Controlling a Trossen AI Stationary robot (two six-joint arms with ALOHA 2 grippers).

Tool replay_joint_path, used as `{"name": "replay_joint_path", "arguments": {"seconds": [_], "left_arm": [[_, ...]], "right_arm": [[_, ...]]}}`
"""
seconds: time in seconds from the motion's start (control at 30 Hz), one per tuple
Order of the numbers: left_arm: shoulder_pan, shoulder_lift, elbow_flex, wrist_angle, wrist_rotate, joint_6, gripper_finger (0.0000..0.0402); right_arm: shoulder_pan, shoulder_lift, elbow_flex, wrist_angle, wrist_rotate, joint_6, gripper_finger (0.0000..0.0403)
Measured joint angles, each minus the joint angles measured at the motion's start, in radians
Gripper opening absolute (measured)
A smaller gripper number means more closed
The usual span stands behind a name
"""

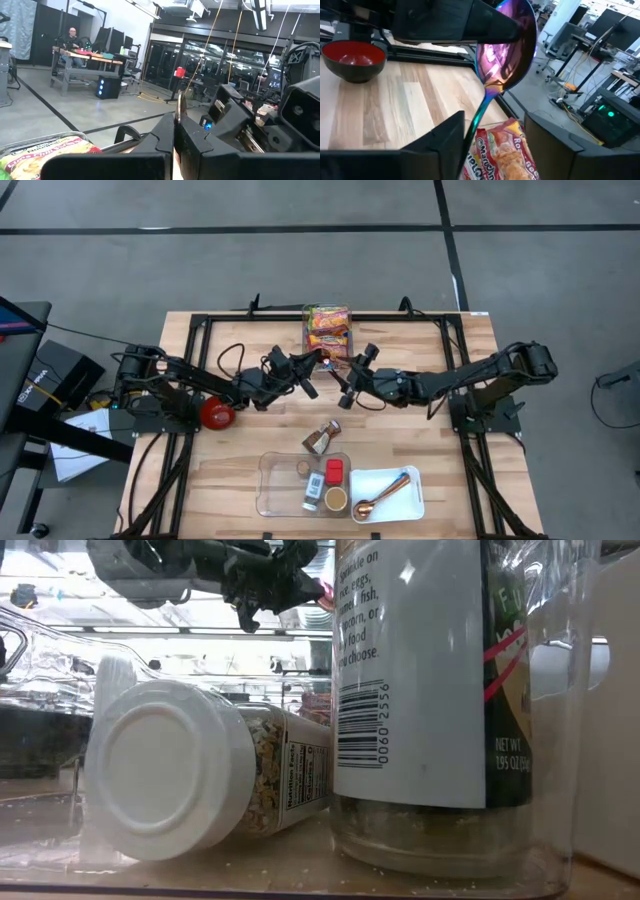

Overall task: Pick & Place Food Item
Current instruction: Put the blue spoon into the white bin

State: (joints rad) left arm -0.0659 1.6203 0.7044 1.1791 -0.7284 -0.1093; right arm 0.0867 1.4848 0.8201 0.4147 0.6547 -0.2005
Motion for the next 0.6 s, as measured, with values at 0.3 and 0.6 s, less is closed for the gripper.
{"name": "replay_joint_path", "arguments": {"seconds": [0.3, 0.6], "left_arm": [[0.0, 0.0, 0.0, 0.014, 0.014, -0.002, 0.0001], [-0.001, 0.0, 0.0, 0.015, 0.035, -0.016, 0.0002]], "right_arm": [[0.001, 0.0, 0.0, 0.0, -0.012, -0.009, 0.0105], [0.001, -0.001, 0.0, -0.014, -0.028, 0.0, 0.0021]]}}
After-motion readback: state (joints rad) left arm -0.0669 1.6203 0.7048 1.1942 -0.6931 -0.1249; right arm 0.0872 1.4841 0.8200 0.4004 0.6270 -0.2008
